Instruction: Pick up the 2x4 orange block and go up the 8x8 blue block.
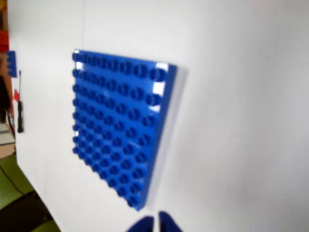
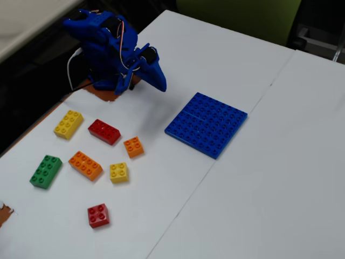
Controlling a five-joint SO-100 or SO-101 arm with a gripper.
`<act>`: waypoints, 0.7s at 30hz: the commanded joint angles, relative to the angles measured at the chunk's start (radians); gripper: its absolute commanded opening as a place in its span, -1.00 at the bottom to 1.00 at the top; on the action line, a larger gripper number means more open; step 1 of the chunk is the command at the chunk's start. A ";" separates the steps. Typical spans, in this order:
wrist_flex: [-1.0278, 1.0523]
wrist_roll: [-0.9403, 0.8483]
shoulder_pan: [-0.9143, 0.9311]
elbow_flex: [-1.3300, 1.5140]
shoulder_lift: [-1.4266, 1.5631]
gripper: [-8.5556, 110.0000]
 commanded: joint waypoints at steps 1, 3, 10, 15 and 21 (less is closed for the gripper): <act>0.130 -0.127 0.048 -0.284 -0.107 -0.86; 0.193 -0.190 0.072 -0.400 -0.167 -0.86; 0.446 -0.439 0.196 -0.759 -0.374 -0.86; 0.588 -0.641 0.318 -0.953 -0.514 -0.85; 0.681 -1.002 0.506 -1.154 -0.695 -0.85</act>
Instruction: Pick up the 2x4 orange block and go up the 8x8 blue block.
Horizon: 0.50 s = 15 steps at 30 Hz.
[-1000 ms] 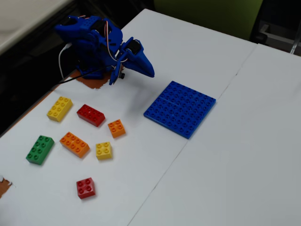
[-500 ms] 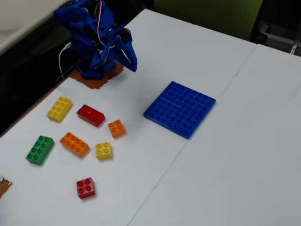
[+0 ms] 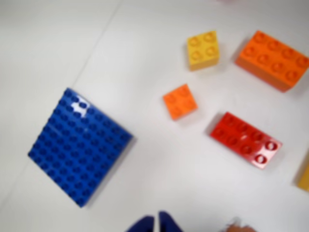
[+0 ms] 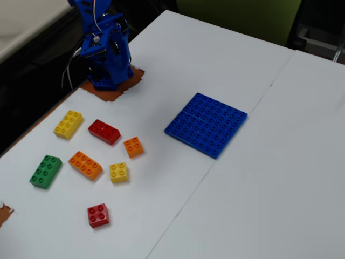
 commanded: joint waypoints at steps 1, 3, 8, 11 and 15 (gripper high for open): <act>0.012 -0.233 0.104 -0.132 -0.092 -0.85; 0.006 -0.365 0.170 -0.169 -0.147 -0.85; -0.009 -0.684 0.301 -0.206 -0.270 -0.85; -0.012 -0.865 0.373 -0.233 -0.359 -0.85; -0.029 -1.075 0.446 -0.311 -0.500 -0.85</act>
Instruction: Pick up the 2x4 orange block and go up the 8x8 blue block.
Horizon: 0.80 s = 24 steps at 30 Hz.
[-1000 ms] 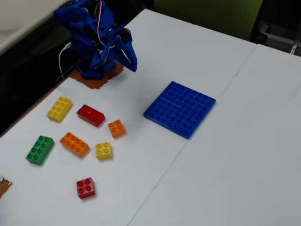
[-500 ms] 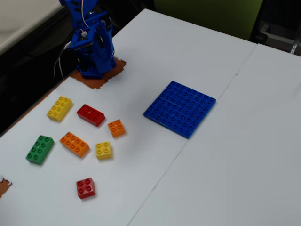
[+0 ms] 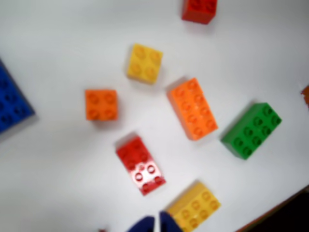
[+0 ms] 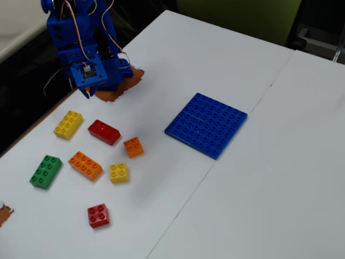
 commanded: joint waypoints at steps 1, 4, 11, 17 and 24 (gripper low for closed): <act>-0.031 -0.183 0.057 -0.112 -0.100 -0.85; -0.086 -0.295 0.101 -0.196 -0.213 -0.85; -0.261 -0.472 0.169 -0.247 -0.374 -0.85; -0.367 -0.684 0.213 -0.273 -0.514 -0.84; -0.471 -0.741 0.210 -0.273 -0.643 -0.77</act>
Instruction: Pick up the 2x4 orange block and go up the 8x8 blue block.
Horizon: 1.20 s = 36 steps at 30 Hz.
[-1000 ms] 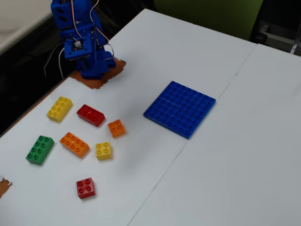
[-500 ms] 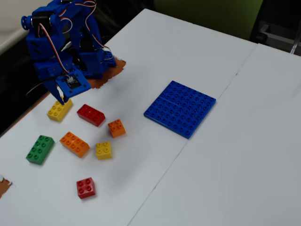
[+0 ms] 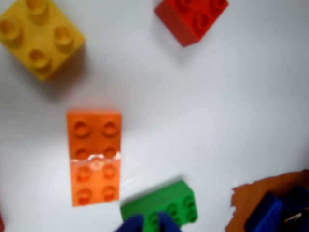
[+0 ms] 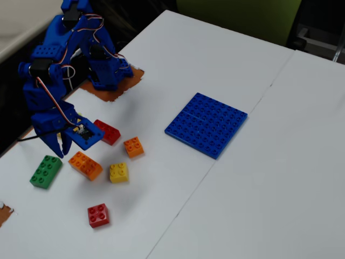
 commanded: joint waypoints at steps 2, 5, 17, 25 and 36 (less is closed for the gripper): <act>-0.037 -0.011 0.000 -0.054 -0.032 -0.75; -0.012 -0.005 -0.005 -0.064 -0.055 -0.71; 0.083 0.080 -0.041 -0.086 -0.057 -0.68; 0.057 0.083 -0.051 -0.089 -0.094 -0.58; -0.011 0.072 -0.048 -0.114 -0.170 -0.53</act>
